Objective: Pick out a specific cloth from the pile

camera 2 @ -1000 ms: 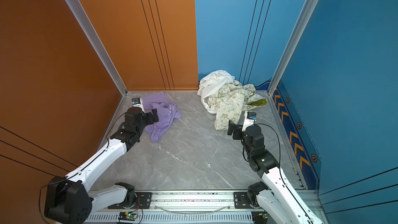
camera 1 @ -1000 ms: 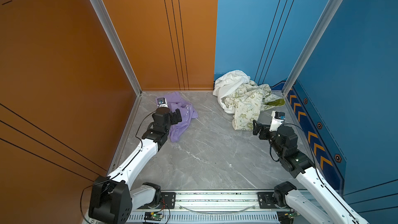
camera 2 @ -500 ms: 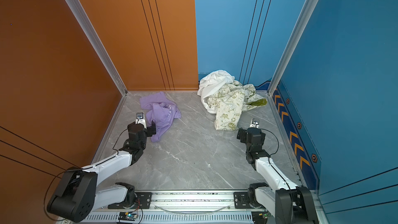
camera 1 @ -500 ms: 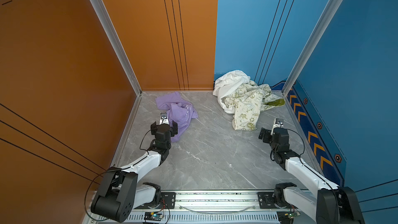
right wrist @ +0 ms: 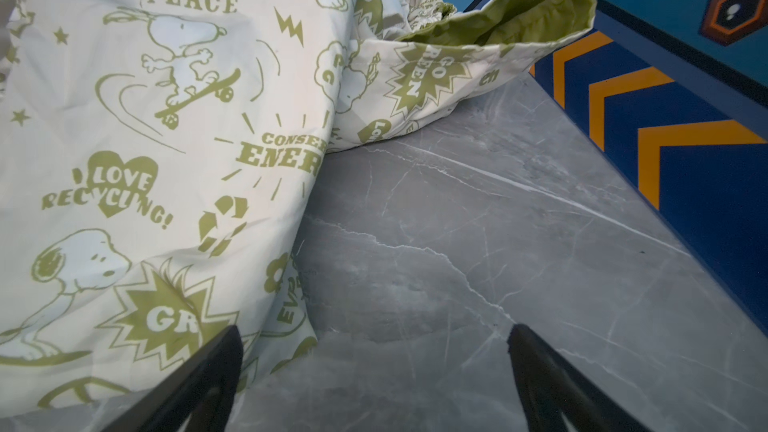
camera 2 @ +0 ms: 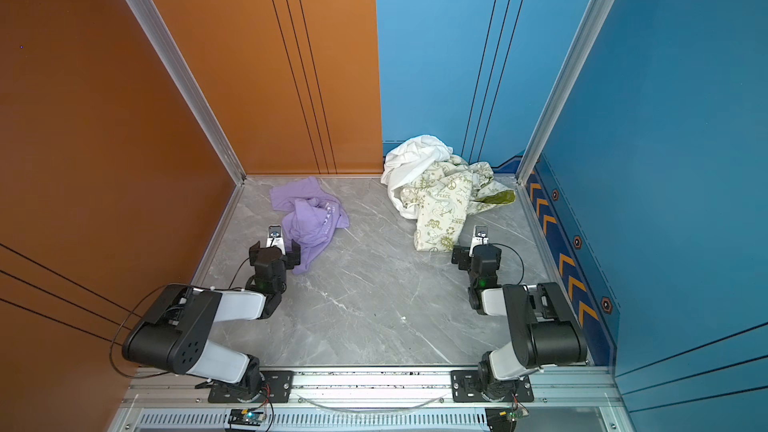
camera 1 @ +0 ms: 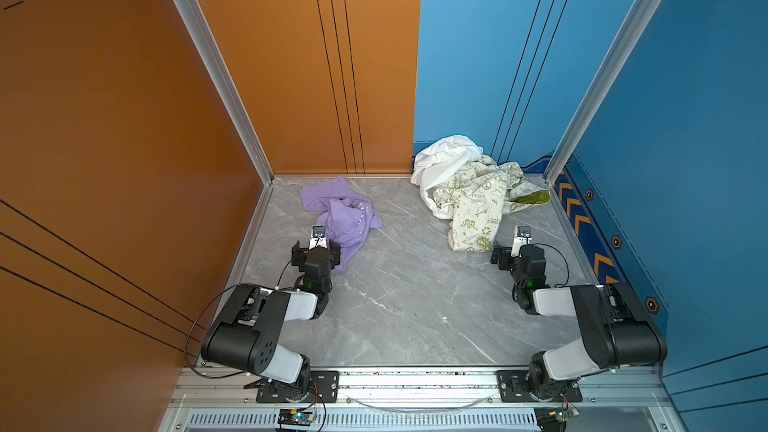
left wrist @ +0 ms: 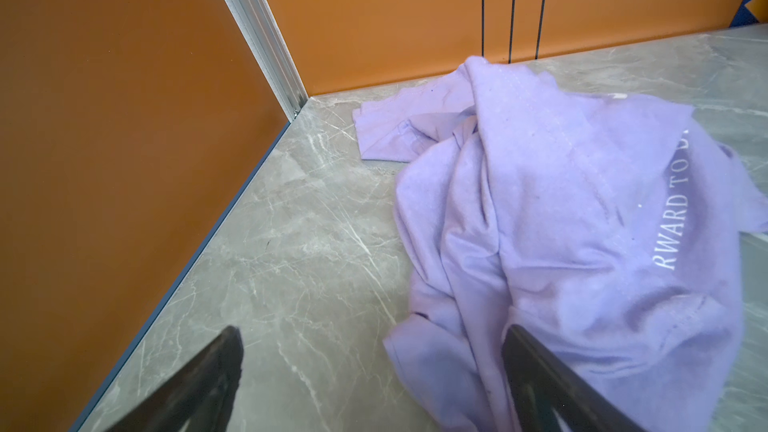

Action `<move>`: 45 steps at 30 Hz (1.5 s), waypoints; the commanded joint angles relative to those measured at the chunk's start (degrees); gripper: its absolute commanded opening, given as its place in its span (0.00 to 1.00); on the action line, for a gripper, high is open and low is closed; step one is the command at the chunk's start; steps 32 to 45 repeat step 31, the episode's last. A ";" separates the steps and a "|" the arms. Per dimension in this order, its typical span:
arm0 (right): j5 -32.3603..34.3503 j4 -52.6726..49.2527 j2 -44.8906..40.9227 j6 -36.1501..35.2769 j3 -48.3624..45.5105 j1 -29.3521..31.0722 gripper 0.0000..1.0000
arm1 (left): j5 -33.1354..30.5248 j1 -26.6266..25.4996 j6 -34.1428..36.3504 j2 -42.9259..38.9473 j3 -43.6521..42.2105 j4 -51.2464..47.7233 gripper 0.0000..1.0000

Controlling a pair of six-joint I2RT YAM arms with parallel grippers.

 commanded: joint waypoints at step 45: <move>-0.41 2.65 0.57 0.75 1.91 -1.53 1.00 | 6.68 5.33 -3.40 3.84 0.71 5.06 0.98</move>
